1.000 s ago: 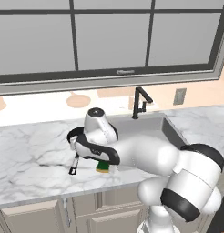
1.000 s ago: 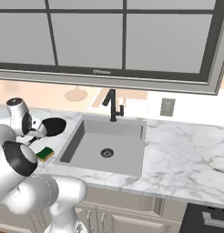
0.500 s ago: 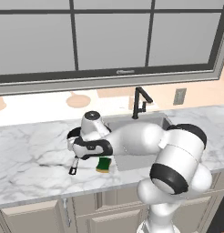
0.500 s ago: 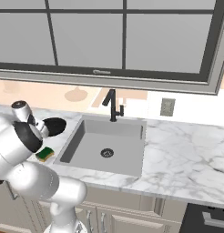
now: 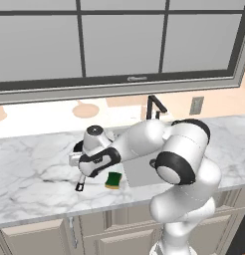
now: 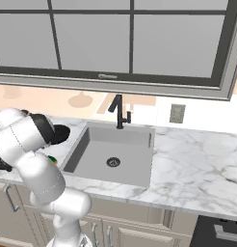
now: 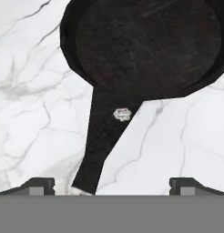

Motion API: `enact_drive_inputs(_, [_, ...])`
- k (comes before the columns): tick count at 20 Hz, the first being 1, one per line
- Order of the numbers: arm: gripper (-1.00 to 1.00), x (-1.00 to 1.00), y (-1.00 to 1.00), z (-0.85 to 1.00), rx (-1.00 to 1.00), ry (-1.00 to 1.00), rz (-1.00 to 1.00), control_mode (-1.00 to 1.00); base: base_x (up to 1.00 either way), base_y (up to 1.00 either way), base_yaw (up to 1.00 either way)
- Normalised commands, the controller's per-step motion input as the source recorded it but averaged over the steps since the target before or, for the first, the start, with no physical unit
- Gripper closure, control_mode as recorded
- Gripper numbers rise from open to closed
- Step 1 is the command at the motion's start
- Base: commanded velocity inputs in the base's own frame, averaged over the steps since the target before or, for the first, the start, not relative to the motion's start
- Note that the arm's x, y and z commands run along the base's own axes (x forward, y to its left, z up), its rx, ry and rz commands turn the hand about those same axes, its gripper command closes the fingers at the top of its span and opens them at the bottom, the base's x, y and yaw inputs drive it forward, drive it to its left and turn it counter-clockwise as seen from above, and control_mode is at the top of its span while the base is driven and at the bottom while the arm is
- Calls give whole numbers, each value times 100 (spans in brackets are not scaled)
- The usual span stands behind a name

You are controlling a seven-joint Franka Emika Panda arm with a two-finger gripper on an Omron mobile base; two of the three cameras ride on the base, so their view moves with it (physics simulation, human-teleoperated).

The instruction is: Pick the pan and sponge and place them into the sink. Then turn on the water.

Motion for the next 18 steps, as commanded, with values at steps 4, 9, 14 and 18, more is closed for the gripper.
enact_drive_inputs(4, [-100, 16, 21, -28, 0, 0, 0, -100, 0, 0, 0])
enact_drive_inputs(9, [-100, 17, 19, -24, 0, 0, -1, -100, 0, 0, 0])
enact_drive_inputs(14, [100, 20, 17, -25, 0, 0, -1, -100, 0, 0, 0])
enact_drive_inputs(18, [100, 26, 9, -26, -3, 0, 0, -100, 0, 0, 0])
